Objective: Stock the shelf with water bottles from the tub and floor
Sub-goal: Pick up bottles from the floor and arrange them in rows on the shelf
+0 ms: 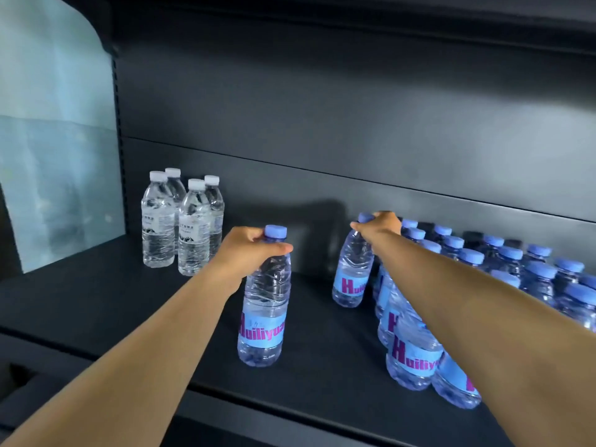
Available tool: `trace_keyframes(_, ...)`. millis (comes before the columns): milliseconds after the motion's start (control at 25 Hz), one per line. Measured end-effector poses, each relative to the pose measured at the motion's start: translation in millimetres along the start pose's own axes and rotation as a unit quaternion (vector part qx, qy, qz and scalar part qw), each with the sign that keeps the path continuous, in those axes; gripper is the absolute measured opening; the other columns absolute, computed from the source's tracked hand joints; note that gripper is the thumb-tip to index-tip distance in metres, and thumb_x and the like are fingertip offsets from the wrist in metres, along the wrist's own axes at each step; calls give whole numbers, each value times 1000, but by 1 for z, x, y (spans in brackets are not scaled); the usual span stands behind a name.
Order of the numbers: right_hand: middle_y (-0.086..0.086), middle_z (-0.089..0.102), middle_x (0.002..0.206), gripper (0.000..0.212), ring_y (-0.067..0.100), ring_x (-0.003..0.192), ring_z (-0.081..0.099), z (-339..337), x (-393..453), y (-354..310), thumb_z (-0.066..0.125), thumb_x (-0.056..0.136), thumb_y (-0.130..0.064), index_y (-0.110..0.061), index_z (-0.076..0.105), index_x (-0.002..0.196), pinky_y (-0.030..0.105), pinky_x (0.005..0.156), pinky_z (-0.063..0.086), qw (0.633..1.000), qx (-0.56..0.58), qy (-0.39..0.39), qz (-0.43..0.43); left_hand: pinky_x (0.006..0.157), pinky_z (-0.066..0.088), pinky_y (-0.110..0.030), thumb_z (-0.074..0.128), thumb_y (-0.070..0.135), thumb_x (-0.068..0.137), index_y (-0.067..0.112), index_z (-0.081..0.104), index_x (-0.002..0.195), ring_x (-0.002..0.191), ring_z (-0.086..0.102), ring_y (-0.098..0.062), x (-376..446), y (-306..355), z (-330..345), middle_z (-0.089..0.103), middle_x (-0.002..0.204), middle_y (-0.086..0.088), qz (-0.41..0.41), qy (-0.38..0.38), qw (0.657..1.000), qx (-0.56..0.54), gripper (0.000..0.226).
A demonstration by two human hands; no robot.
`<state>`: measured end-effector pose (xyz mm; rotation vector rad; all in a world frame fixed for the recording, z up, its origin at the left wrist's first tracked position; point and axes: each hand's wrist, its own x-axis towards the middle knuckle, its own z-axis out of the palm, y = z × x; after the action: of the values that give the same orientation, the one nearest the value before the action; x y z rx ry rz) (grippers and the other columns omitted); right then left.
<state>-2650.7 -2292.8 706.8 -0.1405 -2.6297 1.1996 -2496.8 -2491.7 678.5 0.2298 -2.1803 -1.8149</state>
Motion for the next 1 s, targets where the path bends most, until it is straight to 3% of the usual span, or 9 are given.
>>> trace_keyframes(120, 13, 61, 121, 51, 31, 109, 60, 5, 14, 1, 71, 83, -29, -4, 54, 123, 34, 88, 48, 1000, -24, -15, 12, 52, 47, -10, 78, 16, 73, 20, 68, 85, 67, 66, -6, 3, -1, -2, 71, 79, 4, -4, -9, 1000, -5, 16)
trace_keyframes(320, 13, 63, 117, 41, 31, 106, 61, 9, 24, 0, 70, 84, -29, -4, 58, 114, 33, 82, 46, 999, -41, -11, 5, 53, 45, -10, 77, 19, 74, 25, 67, 91, 58, 64, 4, 8, 1, 0, 70, 77, 9, -10, -30, 999, 7, 20)
trace_keyframes(480, 12, 62, 119, 32, 30, 108, 60, 8, 27, -2, 66, 87, -24, -4, 58, 112, 30, 79, 42, 997, -64, -30, -36, 52, 47, -9, 76, 16, 75, 25, 67, 83, 58, 66, 1, 5, 1, 2, 71, 78, 6, -9, -19, 1000, 2, 15)
trace_keyframes(640, 14, 61, 117, 28, 31, 108, 59, 4, 23, -7, 61, 91, -29, -6, 59, 106, 32, 79, 44, 987, -140, -56, -62, 61, 51, -14, 76, 13, 75, 21, 68, 89, 67, 69, -4, -1, 2, -1, 73, 82, 4, -16, -7, 1000, -21, 18)
trace_keyframes(760, 14, 62, 114, 28, 31, 106, 60, 0, 23, -7, 62, 90, -29, -4, 59, 104, 32, 75, 42, 985, -157, -46, -59, 54, 49, -9, 76, 10, 74, 18, 69, 89, 61, 67, -1, -10, 5, 6, 72, 77, 6, -11, -9, 1000, -17, 19)
trace_keyframes(1000, 19, 62, 114, 34, 34, 107, 59, 8, 34, -5, 62, 89, -28, 1, 59, 106, 35, 78, 44, 980, -189, -16, -53, 55, 51, -11, 75, 11, 75, 19, 68, 91, 63, 68, -3, -13, 4, 4, 72, 80, 3, -11, -7, 1000, -25, 19)
